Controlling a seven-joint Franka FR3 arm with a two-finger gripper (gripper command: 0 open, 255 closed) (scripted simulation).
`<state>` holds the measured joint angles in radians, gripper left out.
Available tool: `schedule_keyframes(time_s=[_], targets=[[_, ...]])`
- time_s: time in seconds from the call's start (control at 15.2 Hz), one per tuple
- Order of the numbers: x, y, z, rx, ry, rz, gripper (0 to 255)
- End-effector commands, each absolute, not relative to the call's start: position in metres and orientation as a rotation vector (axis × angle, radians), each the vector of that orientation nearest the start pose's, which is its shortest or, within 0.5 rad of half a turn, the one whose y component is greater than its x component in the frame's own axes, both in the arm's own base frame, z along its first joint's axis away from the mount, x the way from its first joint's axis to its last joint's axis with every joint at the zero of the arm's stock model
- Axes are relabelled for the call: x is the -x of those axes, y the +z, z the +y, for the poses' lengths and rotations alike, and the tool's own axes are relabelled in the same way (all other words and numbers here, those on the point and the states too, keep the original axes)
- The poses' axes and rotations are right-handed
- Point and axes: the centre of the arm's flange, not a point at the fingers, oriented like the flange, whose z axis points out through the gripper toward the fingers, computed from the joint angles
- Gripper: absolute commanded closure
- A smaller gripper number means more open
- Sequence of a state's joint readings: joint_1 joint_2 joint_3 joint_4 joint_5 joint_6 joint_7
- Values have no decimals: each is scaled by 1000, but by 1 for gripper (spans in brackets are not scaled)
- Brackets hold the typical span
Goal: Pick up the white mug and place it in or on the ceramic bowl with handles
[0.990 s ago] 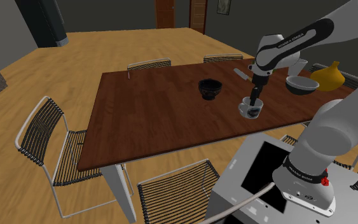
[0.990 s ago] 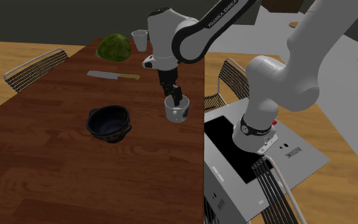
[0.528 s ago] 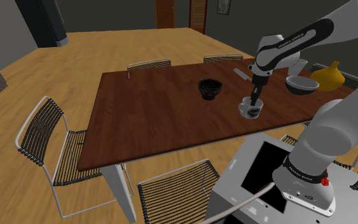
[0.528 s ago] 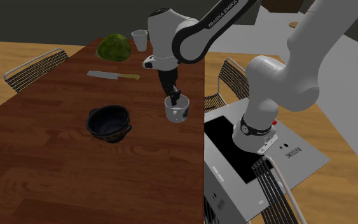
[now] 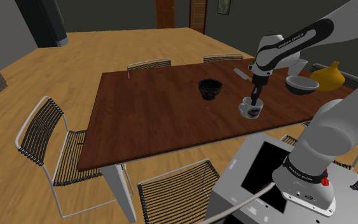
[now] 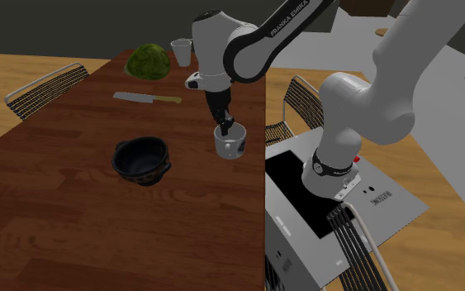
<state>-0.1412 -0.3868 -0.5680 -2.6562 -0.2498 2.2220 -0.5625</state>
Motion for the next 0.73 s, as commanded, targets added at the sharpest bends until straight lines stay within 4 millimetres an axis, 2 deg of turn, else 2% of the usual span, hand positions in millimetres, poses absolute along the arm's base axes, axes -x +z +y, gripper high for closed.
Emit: schedule_keyframes(time_s=[0.0, 0.66], targets=[[-298, 344, -250, 3079, 96, -90, 255], [-298, 397, -250, 3078, 96, -90, 255]])
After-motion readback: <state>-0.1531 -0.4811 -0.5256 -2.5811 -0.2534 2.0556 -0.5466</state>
